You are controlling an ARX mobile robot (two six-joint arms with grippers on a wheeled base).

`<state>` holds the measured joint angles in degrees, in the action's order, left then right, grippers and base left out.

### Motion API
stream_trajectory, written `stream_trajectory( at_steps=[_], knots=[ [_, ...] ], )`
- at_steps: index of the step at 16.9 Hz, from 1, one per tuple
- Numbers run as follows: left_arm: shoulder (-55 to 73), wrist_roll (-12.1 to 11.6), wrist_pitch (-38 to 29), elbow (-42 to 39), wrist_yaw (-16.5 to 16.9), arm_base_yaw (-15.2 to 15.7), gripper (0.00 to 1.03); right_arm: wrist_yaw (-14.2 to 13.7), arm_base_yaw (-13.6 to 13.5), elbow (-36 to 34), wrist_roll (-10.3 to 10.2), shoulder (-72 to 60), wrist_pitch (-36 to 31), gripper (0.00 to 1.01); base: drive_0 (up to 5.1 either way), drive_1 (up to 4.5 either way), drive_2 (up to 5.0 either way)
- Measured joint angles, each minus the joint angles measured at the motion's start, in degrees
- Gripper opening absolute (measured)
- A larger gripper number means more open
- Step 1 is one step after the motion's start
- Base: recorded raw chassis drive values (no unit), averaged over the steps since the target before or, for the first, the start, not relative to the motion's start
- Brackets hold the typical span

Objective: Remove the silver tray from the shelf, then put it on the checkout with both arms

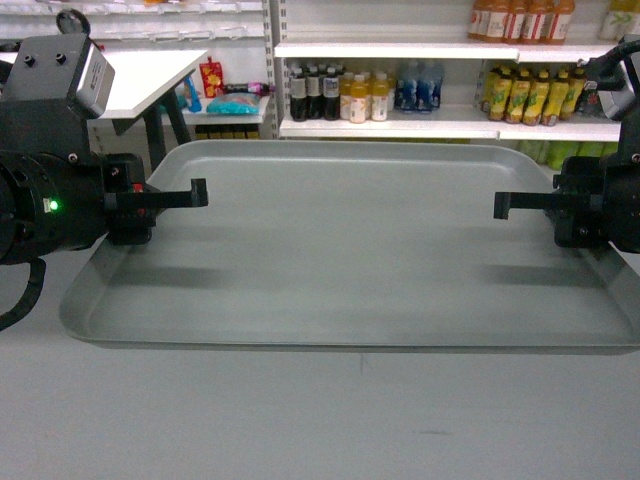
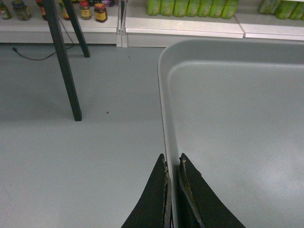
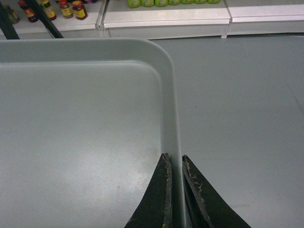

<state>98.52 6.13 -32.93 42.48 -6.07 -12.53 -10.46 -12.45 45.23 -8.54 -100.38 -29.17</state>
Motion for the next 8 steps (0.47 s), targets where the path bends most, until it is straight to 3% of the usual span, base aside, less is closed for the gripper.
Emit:
stream_trajectory(
  at_steps=[8],
  knots=[
    [0.0,0.0,0.09,0.0,0.07,0.0,0.04,-0.02,0.02,0.0,0.0,0.0,0.0,0.03,-5.1,2.39,2.4]
  ],
)
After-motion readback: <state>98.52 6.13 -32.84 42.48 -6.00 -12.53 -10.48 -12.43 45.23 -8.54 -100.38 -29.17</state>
